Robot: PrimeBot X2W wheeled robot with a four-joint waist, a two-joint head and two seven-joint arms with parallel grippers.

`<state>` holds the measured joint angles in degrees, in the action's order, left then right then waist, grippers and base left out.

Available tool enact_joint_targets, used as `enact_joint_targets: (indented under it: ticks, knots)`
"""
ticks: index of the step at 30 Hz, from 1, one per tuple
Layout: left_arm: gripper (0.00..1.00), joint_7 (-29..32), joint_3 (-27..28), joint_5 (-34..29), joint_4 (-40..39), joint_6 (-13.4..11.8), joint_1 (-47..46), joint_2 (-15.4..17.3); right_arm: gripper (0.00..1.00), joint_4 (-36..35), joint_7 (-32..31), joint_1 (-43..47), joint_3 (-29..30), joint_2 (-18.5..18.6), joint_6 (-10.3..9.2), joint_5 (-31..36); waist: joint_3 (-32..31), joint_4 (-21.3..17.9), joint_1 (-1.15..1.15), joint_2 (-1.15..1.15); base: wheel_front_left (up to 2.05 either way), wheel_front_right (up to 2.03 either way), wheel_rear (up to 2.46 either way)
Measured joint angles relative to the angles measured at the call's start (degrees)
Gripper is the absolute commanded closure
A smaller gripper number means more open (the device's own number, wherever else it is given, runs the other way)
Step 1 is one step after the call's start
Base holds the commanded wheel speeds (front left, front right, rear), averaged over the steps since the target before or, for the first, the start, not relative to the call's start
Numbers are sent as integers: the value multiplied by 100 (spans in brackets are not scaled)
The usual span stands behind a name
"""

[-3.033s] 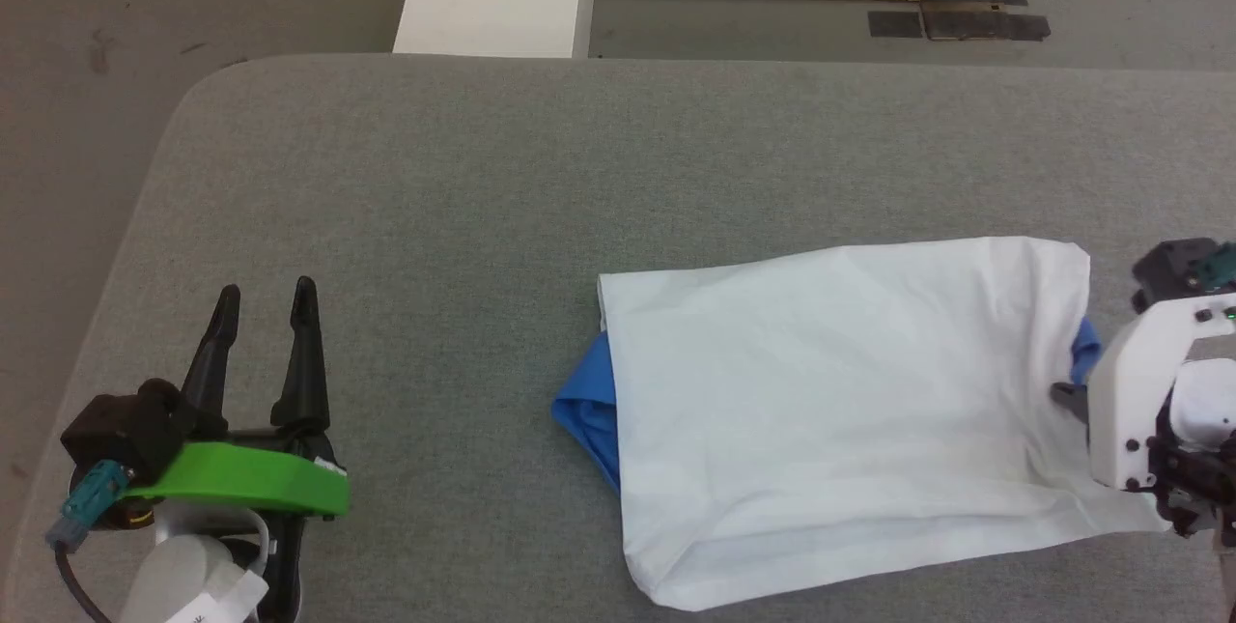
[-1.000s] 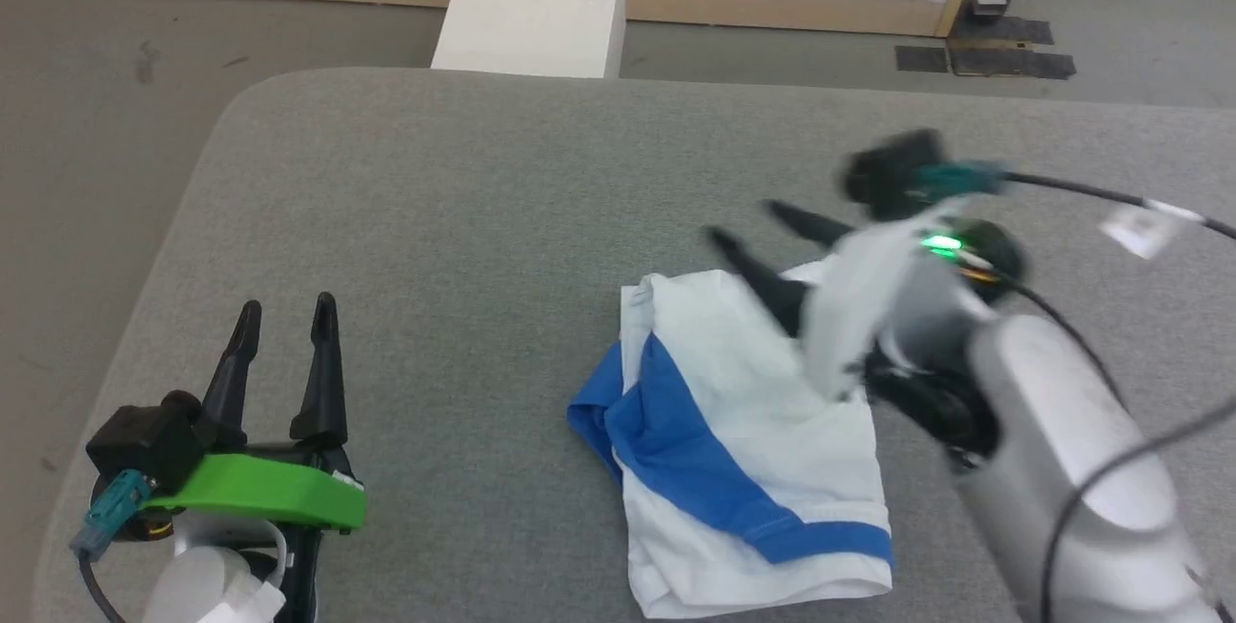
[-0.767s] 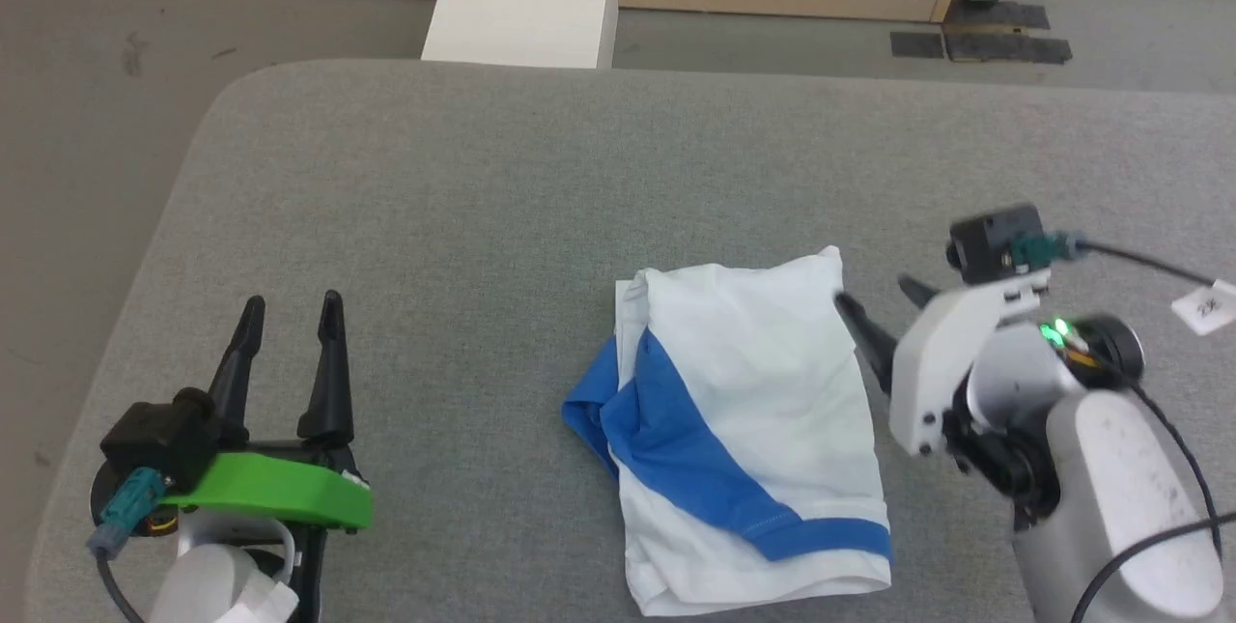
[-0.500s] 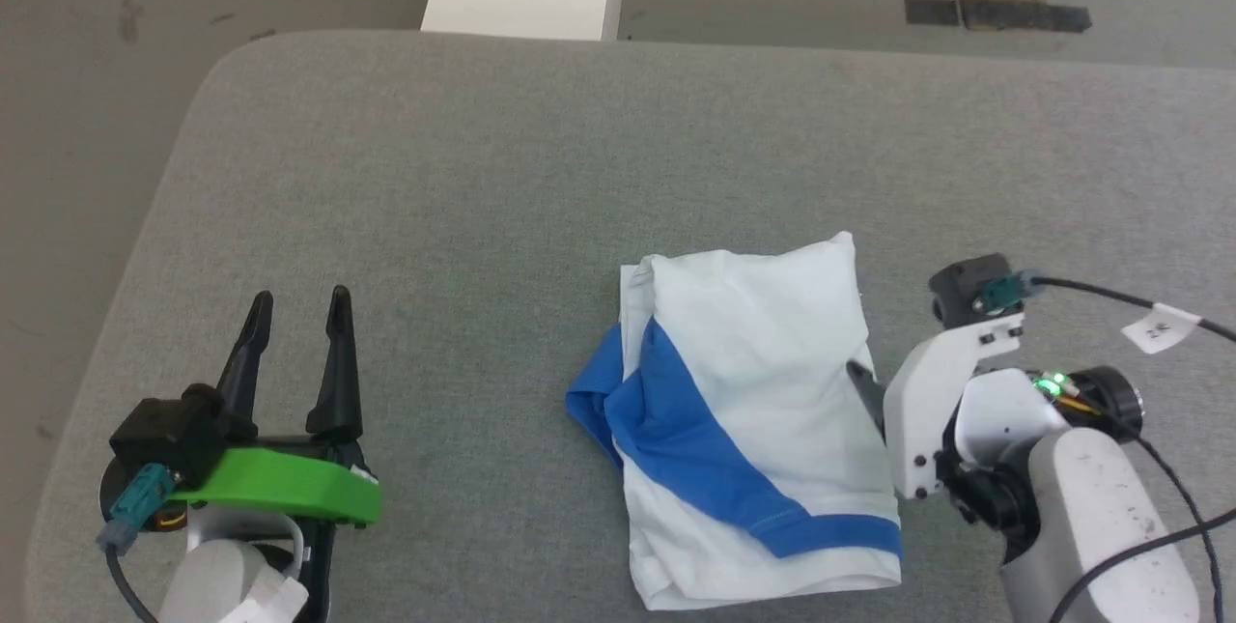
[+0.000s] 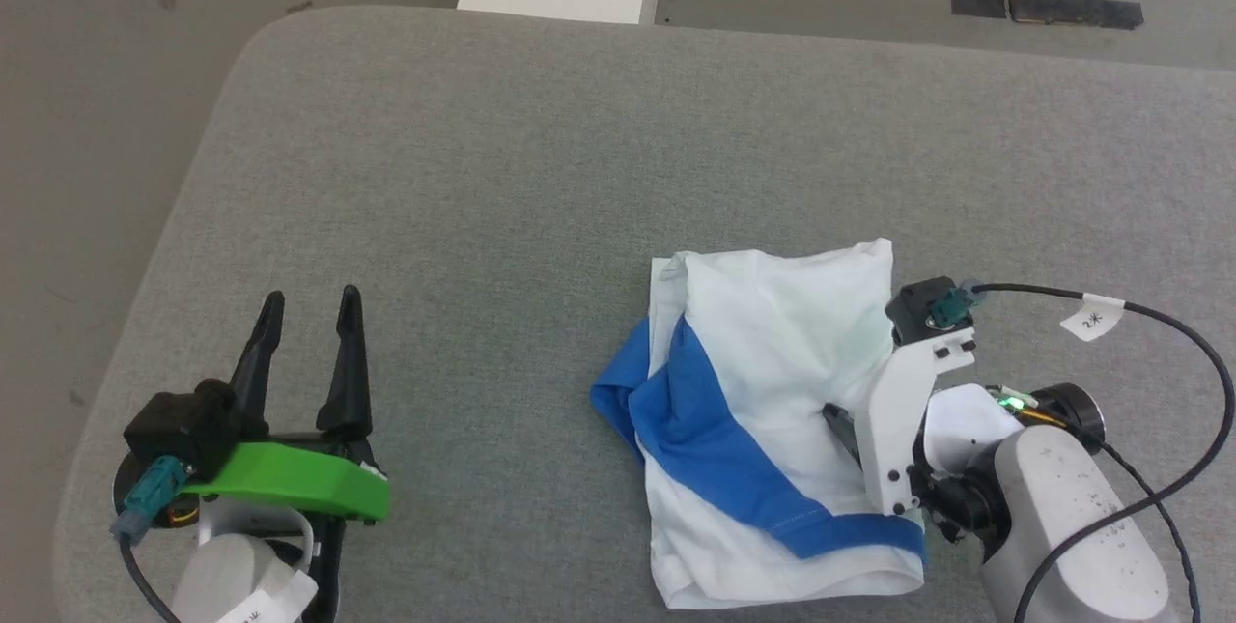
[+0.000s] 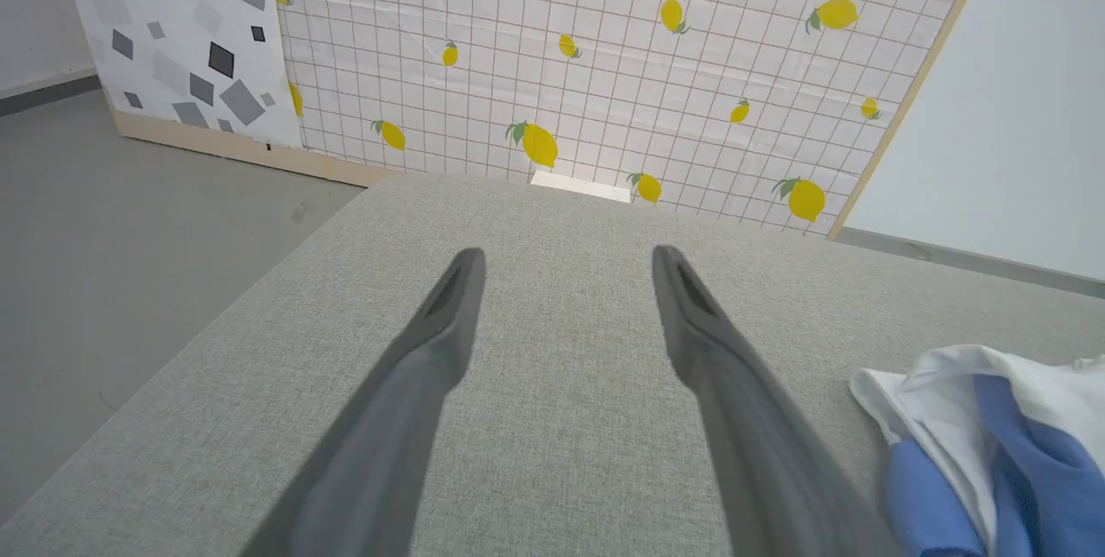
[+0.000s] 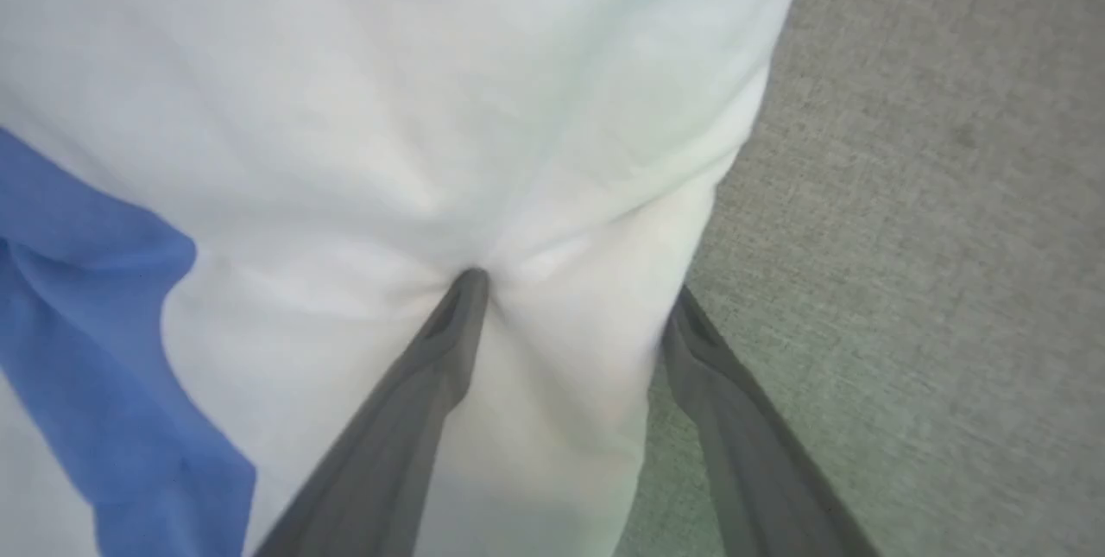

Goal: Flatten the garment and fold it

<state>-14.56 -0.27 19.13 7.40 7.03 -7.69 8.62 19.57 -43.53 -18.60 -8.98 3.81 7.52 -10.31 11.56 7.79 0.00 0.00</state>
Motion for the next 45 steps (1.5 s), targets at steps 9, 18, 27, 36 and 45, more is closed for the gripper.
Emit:
enact_joint_targets:
  ticks: [9, 18, 27, 36, 45]
  knots:
    - [0, -1, 165, 3, 10, 1, 7, -68, 100, -14, 277, -14, -323, -20, 1, -296, -150, 25, 0, 0, 0, 0, 0]
    - [0, -18, 408, -52, -260, 0, 244, -98, 100, -1013, -355, -319, -1447, 1401, 7, -853, -285, -659, 0, 0, 0, 0, 0]
    - [0, 135, 222, -62, -687, 1, -10, 189, 100, -911, -442, -1041, -872, 2252, 7, -1024, 48, -2006, 0, 0, 0, 0, 0]
    - [0, 500, 290, -65, -1274, 2, -313, 715, 100, -468, -298, -1402, 258, 2811, 7, -300, 933, -2457, 0, 0, 0, 0, 0]
    - [0, 611, 470, -32, -1568, -1, -327, 937, 77, -127, 13, -1614, 1575, 2800, 8, 623, 1864, -2337, 1, 0, 0, 0, 0]
